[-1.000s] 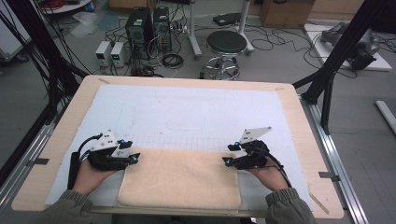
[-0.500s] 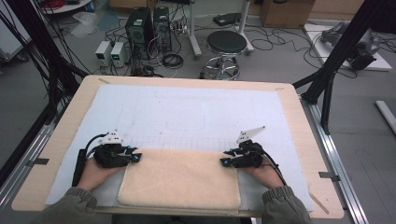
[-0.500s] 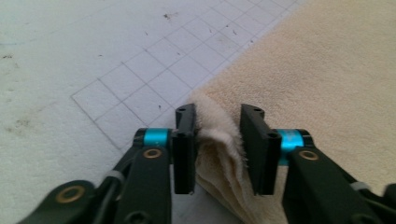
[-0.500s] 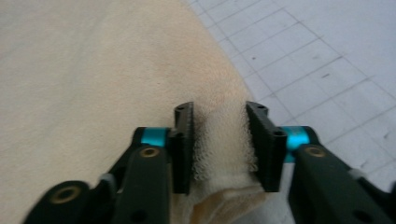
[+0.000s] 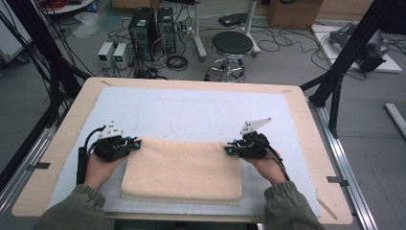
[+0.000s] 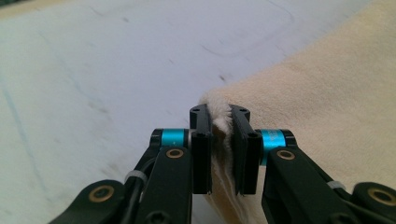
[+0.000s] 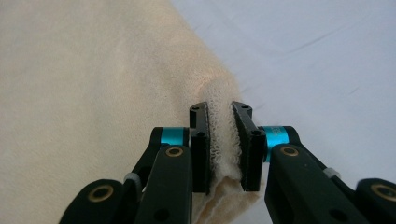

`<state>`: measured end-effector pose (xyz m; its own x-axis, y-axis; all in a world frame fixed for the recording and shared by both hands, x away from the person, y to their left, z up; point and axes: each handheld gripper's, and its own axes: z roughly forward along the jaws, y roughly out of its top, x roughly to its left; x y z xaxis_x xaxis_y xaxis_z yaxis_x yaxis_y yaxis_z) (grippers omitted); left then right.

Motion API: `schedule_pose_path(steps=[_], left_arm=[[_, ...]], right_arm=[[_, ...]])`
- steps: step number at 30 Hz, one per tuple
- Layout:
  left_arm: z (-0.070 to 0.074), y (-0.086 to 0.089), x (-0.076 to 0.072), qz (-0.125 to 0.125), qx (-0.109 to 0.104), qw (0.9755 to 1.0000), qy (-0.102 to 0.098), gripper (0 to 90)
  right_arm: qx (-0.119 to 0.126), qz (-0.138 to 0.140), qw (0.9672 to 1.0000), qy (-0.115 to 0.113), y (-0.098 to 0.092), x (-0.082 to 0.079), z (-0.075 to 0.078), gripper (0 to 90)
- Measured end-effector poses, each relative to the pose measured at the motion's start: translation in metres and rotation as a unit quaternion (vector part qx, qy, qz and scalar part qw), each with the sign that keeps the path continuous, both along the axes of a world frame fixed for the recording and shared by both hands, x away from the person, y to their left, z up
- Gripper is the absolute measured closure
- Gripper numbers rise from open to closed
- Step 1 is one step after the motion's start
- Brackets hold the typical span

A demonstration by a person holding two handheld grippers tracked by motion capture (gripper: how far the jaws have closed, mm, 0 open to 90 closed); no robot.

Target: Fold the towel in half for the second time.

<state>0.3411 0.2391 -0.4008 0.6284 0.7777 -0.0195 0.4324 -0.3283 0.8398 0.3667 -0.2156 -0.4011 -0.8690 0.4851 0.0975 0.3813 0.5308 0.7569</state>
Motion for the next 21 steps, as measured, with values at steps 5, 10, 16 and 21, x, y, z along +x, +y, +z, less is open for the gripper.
schedule_pose_path(steps=[5, 10, 16, 21], left_arm=[[0.01, 0.001, 0.036, 0.043, -0.014, 0.9989, -0.007, 79.7], [0.021, -0.008, 0.068, 0.061, 0.0, 0.998, -0.014, 79.8], [0.02, -0.015, 0.088, 0.075, 0.03, 0.9967, 0.002, 60.1], [0.014, -0.006, 0.077, 0.055, 0.023, 0.9982, 0.01, 55.2]], right_arm=[[0.009, -0.033, 0.9994, -0.009, 0.007, 0.041, 0.016, 78.8], [-0.009, -0.058, 0.9982, -0.014, 0.011, 0.069, 0.022, 78.9], [-0.007, -0.106, 0.9942, -0.018, 0.006, 0.089, 0.021, 62.2], [-0.014, -0.091, 0.9958, 0.001, 0.003, 0.079, 0.013, 52.9]])
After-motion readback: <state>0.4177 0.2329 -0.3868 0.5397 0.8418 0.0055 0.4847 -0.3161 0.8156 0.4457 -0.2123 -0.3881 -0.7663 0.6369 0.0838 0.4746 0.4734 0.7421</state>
